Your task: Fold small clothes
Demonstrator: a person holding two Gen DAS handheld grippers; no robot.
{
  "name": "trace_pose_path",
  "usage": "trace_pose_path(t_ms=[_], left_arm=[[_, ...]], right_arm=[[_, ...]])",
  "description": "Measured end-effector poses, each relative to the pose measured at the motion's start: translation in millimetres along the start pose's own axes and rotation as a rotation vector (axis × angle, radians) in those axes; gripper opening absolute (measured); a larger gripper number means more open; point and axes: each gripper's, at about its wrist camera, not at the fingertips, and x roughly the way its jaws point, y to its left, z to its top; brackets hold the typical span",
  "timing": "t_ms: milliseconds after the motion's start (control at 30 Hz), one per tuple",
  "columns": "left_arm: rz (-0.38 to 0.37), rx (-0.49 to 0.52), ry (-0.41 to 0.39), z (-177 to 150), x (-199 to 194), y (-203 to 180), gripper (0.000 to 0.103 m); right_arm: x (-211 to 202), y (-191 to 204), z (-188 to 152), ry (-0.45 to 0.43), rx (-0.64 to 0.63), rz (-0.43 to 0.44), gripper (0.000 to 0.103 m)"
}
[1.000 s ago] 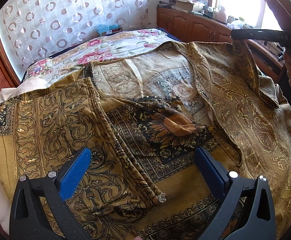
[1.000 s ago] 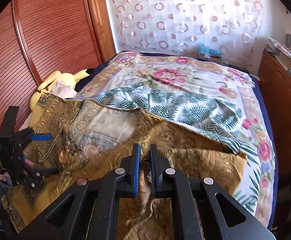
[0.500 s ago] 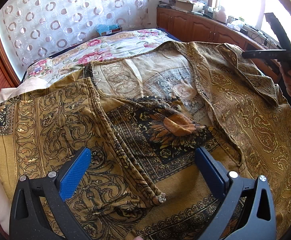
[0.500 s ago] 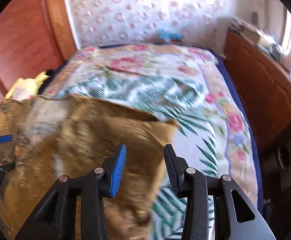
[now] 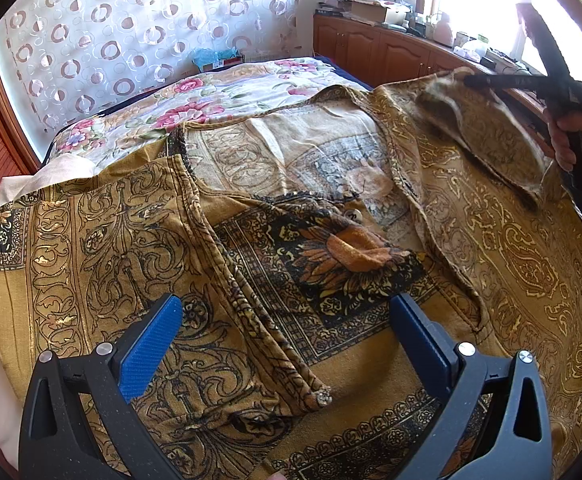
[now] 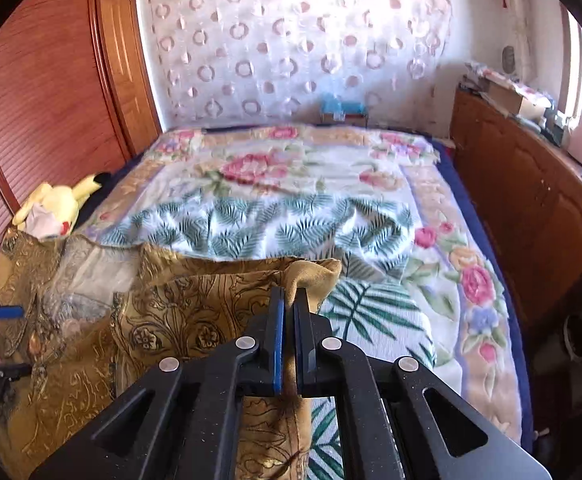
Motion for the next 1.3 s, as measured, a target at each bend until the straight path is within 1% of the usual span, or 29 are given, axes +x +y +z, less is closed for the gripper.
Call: trace_pose_path(t_ms=[33, 67, 167, 200, 233, 300, 367, 467, 533, 600, 667, 733, 867, 1000, 1067, 1133, 1233, 1300], left_arm=[[0.000, 0.000, 0.000, 0, 0, 0, 0.103], [0.000, 0.000, 0.000, 0, 0, 0, 0.103], [-0.001, -0.001, 0.000, 0, 0, 0, 0.103], [0.000, -0.001, 0.000, 0, 0, 0, 0.103], [0.000, -0.001, 0.000, 0, 0, 0, 0.103], [0.012, -0.021, -0.008, 0, -2, 2, 0.103], [0.008, -0.043, -0.017, 1, -6, 8, 0.102], [0.026, -0.083, -0.066, 5, -24, 21, 0.102], [0.057, -0.116, -0.116, 9, -41, 35, 0.102], [0.090, -0.130, -0.149, 10, -54, 47, 0.102], [0.133, -0.137, -0.163, 11, -62, 59, 0.102], [0.189, -0.158, -0.162, 11, -67, 75, 0.102], [0.243, -0.209, -0.171, 7, -73, 108, 0.102], [0.237, -0.265, -0.162, 1, -69, 138, 0.101], [0.245, -0.279, -0.149, 1, -64, 147, 0.096], [0.253, -0.291, -0.134, 1, -57, 151, 0.094], [0.242, -0.306, -0.124, 2, -52, 158, 0.088], [0.240, -0.312, -0.115, 1, -49, 161, 0.087]], right_arm=[[2, 1, -2, 0.022, -0.005, -0.022, 0.022], [4, -1, -2, 0.040, -0.007, -0.029, 0.027], [7, -2, -7, 0.066, -0.007, -0.013, 0.034], [9, -5, -5, 0.078, -0.005, -0.017, 0.042], [11, -11, 0, 0.091, -0.002, -0.019, 0.043], [14, -14, 4, 0.112, 0.003, -0.021, 0.043], [17, -15, 7, 0.126, -0.003, -0.028, 0.043], [16, -15, 8, 0.113, -0.006, -0.022, 0.043], [15, -16, 7, 0.102, -0.003, -0.012, 0.043], [16, -16, 5, 0.085, -0.013, -0.007, 0.044], [16, -16, 0, 0.064, -0.021, -0.002, 0.045], [17, -18, -2, 0.060, -0.014, 0.010, 0.046], [21, -16, -7, 0.063, -0.030, 0.002, 0.049], [20, -17, -9, 0.063, -0.025, 0.007, 0.050], [21, -17, -9, 0.063, -0.027, 0.005, 0.050], [21, -18, -8, 0.064, -0.030, 0.000, 0.051], [21, -18, -8, 0.064, -0.031, 0.000, 0.051], [21, -18, -8, 0.064, -0.032, 0.000, 0.051]])
